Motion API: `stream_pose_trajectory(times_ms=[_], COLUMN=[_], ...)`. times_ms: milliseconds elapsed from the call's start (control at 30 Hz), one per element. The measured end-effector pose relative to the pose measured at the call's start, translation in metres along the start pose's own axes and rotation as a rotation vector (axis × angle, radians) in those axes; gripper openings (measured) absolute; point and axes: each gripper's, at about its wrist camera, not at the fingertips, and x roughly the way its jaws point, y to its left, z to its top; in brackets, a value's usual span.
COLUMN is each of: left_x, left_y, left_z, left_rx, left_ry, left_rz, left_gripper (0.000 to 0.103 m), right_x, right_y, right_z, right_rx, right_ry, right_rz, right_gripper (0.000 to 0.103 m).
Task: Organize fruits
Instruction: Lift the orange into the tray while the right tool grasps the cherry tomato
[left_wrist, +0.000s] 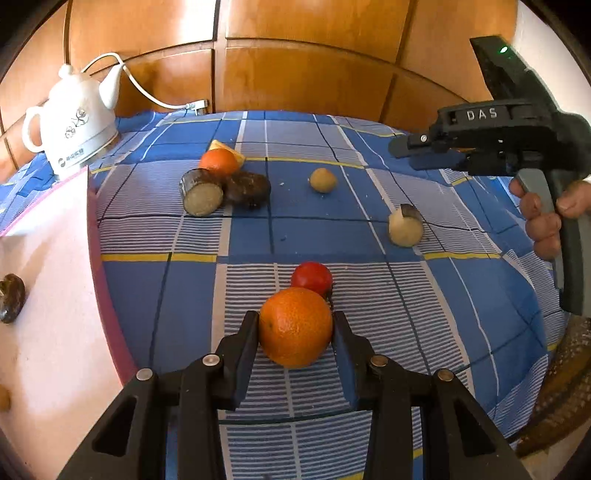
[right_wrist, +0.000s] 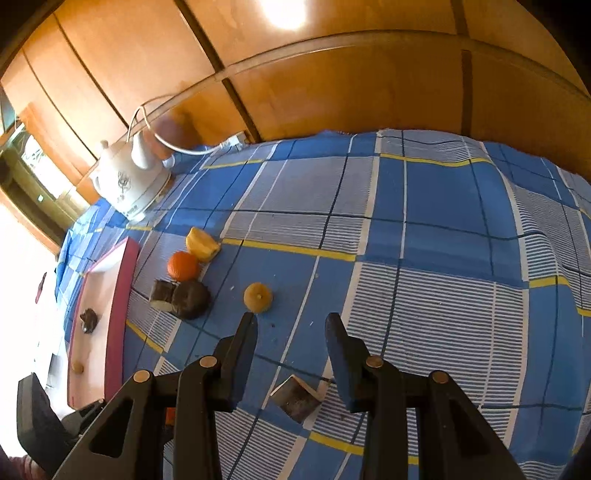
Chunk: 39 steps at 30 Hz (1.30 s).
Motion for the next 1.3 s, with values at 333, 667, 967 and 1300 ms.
stream_pose_trajectory(times_ms=[333, 667, 967, 1300], left_x=[-0.010, -0.015, -0.030, -0.095], left_y=[0.003, -0.002, 0.001, 0.058], left_z=[-0.009, -0.016, -0.014, 0.008], left_rx=[-0.017, 0.016, 0.016, -0.179], left_ry=[-0.008, -0.005, -0.033, -0.166], left_rz=[-0.018, -0.005, -0.013, -0.014], left_gripper=[0.039, 0.039, 0.039, 0.039], right_x=[0.003, 0.028, 0.043, 0.043], right_y=[0.020, 0.094, 0.097, 0.094], right_z=[-0.005, -0.041, -0.046, -0.041], right_rx=[-0.081, -0.343, -0.378, -0.384], right_ry=[0.054, 0.210, 0.205, 0.185], right_rz=[0.125, 0.286, 0.214, 0.155], right_gripper=[0.038, 0.037, 0.022, 0.023])
